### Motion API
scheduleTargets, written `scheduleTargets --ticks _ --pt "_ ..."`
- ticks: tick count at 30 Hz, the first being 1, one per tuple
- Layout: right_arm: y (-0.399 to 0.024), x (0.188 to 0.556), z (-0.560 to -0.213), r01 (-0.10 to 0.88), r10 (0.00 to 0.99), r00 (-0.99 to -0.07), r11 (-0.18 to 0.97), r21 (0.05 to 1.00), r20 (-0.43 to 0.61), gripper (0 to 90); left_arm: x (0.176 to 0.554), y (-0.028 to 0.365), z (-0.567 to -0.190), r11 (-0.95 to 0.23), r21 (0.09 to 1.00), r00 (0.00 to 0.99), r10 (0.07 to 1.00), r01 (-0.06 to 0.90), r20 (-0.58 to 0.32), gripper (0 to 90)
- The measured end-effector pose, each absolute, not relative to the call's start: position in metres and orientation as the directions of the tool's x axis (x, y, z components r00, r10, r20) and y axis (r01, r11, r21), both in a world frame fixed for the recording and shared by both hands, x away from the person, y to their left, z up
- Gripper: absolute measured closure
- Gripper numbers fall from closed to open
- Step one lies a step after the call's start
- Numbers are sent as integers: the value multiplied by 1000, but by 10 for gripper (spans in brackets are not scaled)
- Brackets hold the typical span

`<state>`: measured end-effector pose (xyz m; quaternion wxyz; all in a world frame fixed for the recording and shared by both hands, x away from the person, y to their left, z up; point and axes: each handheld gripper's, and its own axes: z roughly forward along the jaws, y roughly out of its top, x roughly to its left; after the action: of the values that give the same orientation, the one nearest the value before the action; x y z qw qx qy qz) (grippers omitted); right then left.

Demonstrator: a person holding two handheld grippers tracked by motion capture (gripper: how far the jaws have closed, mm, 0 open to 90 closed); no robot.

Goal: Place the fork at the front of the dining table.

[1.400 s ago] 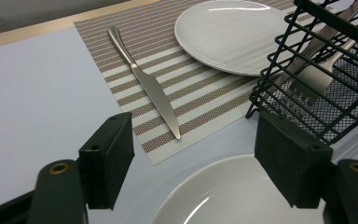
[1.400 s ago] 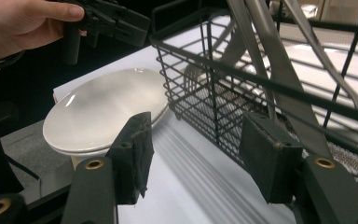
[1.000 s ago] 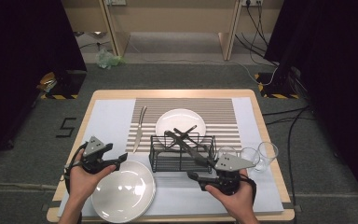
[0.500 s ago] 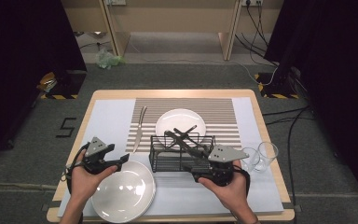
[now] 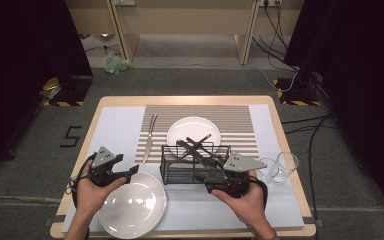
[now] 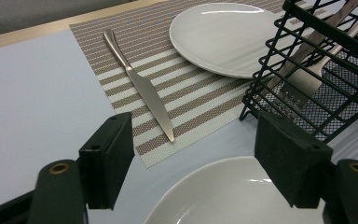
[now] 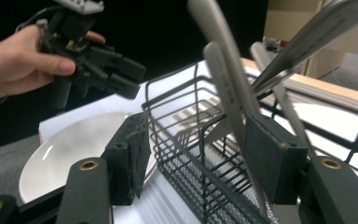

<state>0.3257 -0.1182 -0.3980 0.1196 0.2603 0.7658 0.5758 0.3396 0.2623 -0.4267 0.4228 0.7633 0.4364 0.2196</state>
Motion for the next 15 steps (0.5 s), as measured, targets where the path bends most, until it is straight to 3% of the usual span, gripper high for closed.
scheduleTargets --ticks 15 --pt "-114 333 -393 226 565 -820 173 959 91 420 340 262 -427 -263 836 525 850 482 -36 277"
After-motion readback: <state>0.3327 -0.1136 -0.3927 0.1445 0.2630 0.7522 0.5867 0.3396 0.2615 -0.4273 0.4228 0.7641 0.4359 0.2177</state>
